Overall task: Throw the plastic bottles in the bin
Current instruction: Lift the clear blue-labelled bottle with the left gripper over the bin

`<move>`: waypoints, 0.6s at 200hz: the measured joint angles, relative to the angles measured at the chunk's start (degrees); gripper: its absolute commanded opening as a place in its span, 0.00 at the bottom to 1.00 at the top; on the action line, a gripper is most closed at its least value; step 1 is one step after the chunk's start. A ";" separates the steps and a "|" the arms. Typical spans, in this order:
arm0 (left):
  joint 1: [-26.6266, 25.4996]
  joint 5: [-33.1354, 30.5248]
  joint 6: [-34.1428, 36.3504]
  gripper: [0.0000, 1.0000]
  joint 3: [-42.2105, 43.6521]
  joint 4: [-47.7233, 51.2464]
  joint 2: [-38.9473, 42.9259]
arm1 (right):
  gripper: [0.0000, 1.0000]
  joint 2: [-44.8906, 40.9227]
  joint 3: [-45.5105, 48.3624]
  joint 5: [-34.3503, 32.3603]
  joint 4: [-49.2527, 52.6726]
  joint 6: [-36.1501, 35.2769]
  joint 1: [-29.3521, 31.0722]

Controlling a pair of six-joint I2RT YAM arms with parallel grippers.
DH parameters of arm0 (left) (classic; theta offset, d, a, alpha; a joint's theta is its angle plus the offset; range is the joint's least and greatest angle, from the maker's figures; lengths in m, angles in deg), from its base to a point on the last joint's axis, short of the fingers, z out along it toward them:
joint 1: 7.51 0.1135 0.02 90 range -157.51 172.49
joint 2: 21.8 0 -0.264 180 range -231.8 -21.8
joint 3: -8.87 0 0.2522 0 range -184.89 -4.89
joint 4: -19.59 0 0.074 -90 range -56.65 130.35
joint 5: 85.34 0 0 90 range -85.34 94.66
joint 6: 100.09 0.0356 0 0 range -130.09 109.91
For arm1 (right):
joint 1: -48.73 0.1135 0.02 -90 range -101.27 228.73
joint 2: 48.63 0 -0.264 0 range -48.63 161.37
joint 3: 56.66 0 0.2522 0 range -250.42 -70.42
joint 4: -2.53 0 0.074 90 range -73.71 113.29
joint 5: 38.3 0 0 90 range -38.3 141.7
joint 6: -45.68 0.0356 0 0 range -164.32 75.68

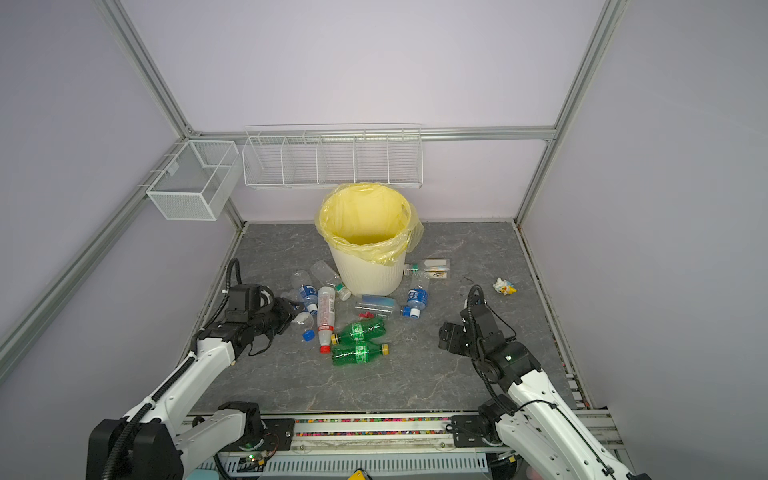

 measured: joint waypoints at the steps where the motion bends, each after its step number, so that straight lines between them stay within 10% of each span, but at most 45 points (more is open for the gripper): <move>1: 0.00 0.15 0.02 0.42 0.00 -0.04 0.11 | 0.88 0.04 0.02 -0.02 -0.07 0.00 0.00; 120: 0.00 8.35 -0.07 0.43 -9.01 0.85 8.09 | 0.88 3.82 0.04 1.77 -3.41 -0.20 0.00</move>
